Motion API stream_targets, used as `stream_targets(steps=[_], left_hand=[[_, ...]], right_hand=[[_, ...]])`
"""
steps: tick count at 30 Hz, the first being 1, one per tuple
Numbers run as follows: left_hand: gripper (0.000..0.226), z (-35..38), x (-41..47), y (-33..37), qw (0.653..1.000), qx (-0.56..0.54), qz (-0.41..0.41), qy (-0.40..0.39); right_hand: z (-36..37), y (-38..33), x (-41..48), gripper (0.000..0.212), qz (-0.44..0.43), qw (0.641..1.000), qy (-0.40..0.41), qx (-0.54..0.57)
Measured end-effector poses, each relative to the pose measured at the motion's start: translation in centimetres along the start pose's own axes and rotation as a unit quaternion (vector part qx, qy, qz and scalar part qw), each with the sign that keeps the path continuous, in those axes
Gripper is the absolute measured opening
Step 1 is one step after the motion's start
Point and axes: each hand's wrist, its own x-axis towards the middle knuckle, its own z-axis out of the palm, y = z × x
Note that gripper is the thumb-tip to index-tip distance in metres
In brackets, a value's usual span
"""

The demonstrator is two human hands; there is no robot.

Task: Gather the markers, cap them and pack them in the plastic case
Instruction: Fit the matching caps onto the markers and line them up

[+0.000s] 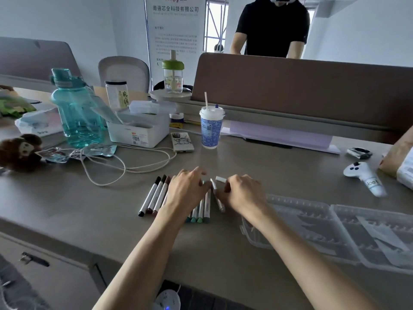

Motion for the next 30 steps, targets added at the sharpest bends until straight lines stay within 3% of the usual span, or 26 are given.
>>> stream_targets(steps=[8, 12, 15, 21, 25, 30], left_hand=[[0.029, 0.1, 0.0, -0.1, 1.0, 0.008, 0.004, 0.0], [0.025, -0.2, -0.3, 0.0, 1.0, 0.005, -0.001, 0.003], [0.022, -0.2, -0.2, 0.1, 1.0, 0.001, 0.008, -0.004], [0.028, 1.0, 2.5, 2.0, 0.989, 0.042, 0.102, -0.095], [0.03, 2.6, 3.7, 2.6, 0.98, 0.089, 0.092, -0.15], [0.022, 3.2, 3.7, 2.2, 0.99, 0.059, 0.075, -0.105]], right_hand=[[0.1, 0.2, 1.3, 0.045, 0.022, 0.999, -0.023, -0.01], [-1.0, 1.2, 1.2, 0.049, 0.076, 0.987, -0.059, 0.13], [-3.2, 2.9, 0.1, 0.033, 0.107, 0.953, -0.02, 0.281], [-4.7, 7.1, -3.8, 0.024, 0.104, 0.928, 0.034, 0.357], [-4.1, 8.2, -5.3, 0.013, 0.066, 0.936, 0.08, 0.335], [-4.7, 8.3, -5.3, 0.008, 0.018, 0.93, 0.132, 0.342]])
